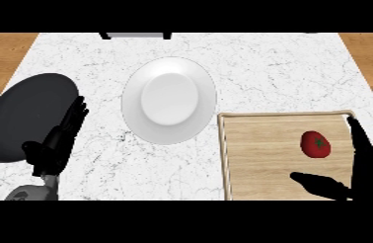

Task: Pick the tomato from the tray and place it in the plate

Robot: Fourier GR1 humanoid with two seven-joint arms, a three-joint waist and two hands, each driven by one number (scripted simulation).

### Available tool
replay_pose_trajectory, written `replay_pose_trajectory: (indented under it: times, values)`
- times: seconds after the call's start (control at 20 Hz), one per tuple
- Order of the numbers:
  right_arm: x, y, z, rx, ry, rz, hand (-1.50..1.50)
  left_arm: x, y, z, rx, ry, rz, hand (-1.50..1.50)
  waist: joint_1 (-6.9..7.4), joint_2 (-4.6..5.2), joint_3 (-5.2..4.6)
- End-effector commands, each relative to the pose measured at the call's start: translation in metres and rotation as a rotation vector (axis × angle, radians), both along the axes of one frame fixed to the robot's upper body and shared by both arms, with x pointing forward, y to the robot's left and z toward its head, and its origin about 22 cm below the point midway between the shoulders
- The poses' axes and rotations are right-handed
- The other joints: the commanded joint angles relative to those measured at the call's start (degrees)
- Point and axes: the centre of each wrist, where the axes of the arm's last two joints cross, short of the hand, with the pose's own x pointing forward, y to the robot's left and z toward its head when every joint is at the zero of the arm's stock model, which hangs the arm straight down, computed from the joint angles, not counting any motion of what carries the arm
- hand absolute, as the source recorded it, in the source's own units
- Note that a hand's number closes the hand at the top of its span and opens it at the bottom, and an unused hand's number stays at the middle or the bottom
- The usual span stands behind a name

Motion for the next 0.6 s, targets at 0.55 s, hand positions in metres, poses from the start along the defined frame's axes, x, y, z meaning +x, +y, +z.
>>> replay_pose_trajectory:
  times: [0.55]
  values:
    - [0.022, -0.012, 0.004, -0.024, 0.348, -0.071, -1.5, 0.007, 0.002, 0.008, -0.017, -0.009, 0.006, 0.0, 0.13, 0.04, 0.13]
